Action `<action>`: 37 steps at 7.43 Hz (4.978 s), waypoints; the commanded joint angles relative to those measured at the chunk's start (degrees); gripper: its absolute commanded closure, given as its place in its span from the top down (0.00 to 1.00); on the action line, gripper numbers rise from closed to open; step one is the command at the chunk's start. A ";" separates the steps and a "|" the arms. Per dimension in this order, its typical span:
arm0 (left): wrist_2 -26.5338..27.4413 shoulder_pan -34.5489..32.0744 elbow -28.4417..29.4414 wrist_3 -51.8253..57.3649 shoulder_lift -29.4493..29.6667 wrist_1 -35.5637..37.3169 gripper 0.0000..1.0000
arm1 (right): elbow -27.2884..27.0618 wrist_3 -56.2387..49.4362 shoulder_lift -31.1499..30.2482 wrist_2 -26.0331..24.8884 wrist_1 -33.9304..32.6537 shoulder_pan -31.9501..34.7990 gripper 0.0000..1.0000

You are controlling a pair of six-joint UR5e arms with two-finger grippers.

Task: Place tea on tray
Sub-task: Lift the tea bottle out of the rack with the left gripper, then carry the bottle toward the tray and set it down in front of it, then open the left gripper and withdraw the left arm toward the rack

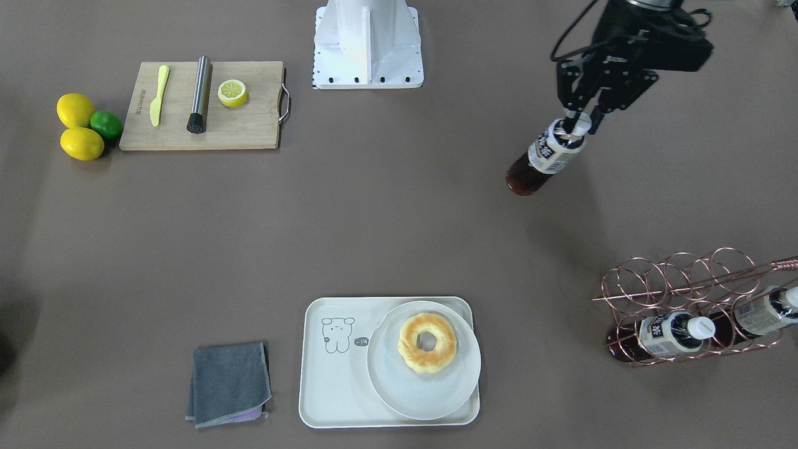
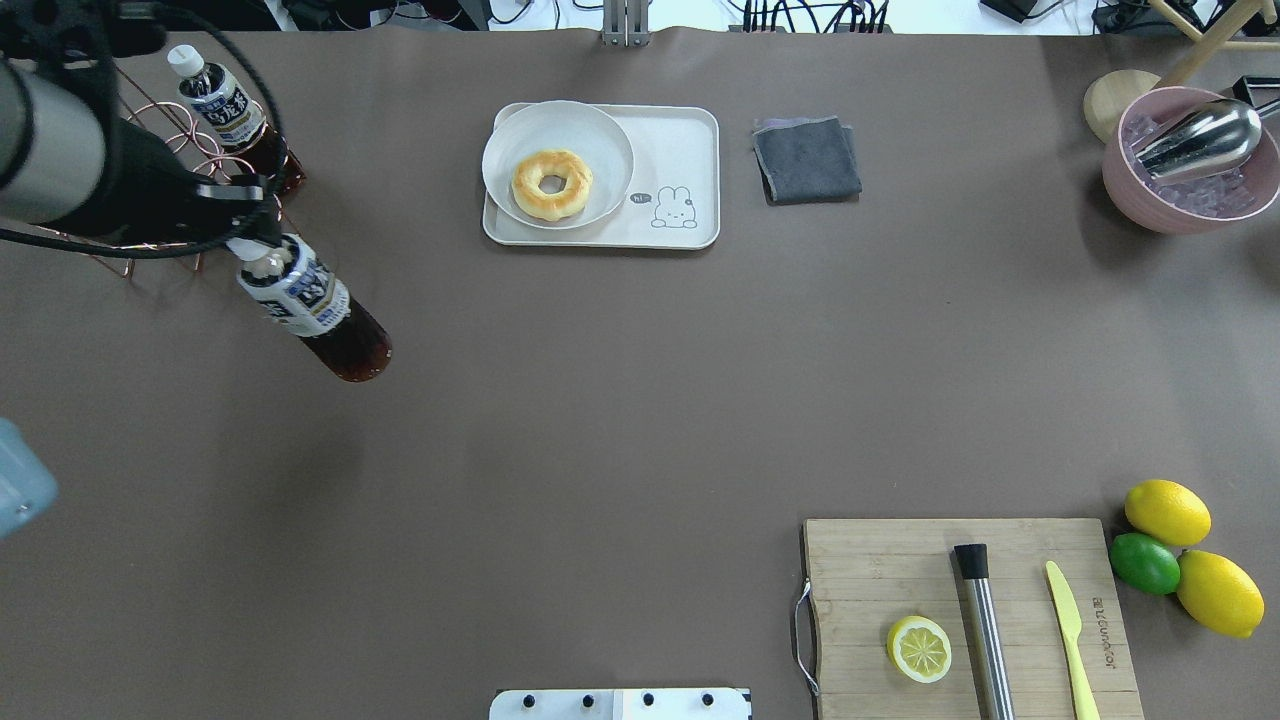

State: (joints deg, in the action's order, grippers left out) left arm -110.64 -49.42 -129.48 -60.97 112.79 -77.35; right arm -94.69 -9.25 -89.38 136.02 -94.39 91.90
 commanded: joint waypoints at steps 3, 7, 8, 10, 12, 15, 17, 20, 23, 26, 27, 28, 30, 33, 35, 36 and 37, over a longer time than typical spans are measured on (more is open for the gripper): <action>16.22 18.20 7.82 -17.94 22.54 14.69 0.00 | 0.21 -0.07 -0.18 -0.14 -0.01 0.56 1.00; 21.58 22.51 17.14 -20.31 29.50 13.73 0.00 | -0.05 -0.15 -0.36 -0.14 -0.01 1.97 1.00; 24.04 24.61 17.77 -20.85 30.29 13.55 0.00 | 0.04 -0.07 -0.36 -0.14 -0.01 2.06 1.00; 24.15 24.64 21.10 -20.94 30.56 10.49 0.00 | 0.30 -0.07 -0.27 -0.14 -0.01 1.97 1.00; 24.15 24.64 23.13 -20.85 30.30 8.28 0.00 | 0.39 0.11 -0.27 -0.14 -0.01 1.97 1.00; 24.15 24.72 23.84 -20.77 29.95 8.09 0.00 | 0.39 0.02 -0.27 -0.14 -0.01 2.06 1.00; 24.24 25.25 23.84 -20.76 29.51 8.09 0.00 | 0.48 -0.07 -0.27 -0.14 -0.01 2.06 1.00; 26.88 26.57 23.75 -20.77 29.42 7.48 0.00 | 0.39 -0.07 -0.18 -0.14 -0.01 2.06 1.00; 26.88 26.66 23.75 -20.77 28.46 6.09 0.00 | 0.39 0.02 -0.18 -0.14 -0.01 2.06 1.00; 26.96 26.66 23.40 -20.42 28.02 5.63 0.79 | 0.48 0.20 -0.18 -0.14 -0.01 2.06 1.00; 27.05 26.66 23.40 -20.41 28.02 5.72 0.98 | 0.48 0.37 -0.09 -0.14 -0.01 2.06 1.00; 27.05 26.66 23.40 -20.24 28.10 5.63 0.98 | 0.48 0.46 0.08 -0.14 -0.09 2.06 1.00; 26.79 26.22 20.87 -16.93 28.02 5.81 0.98 | 0.56 0.46 0.26 -0.23 -0.09 2.06 1.00; 24.69 19.05 15.14 -9.02 20.84 1.19 0.98 | 0.56 0.46 0.61 -0.32 -0.01 2.06 1.00; 21.25 14.63 15.05 -7.58 12.15 -11.70 0.98 | 0.48 0.64 0.79 -0.32 -0.01 2.06 1.00; 21.25 13.75 15.40 -6.97 8.37 -17.86 0.98 | 0.48 0.64 0.96 -0.32 -0.01 1.97 1.00; 21.34 13.39 15.31 -7.40 5.02 -24.62 0.98 | 0.56 0.90 1.83 -0.49 -0.01 1.97 1.00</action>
State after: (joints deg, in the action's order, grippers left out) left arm -89.09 -34.73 -114.23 -68.38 123.89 -90.88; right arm -94.21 -8.62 -88.50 135.69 -94.40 93.92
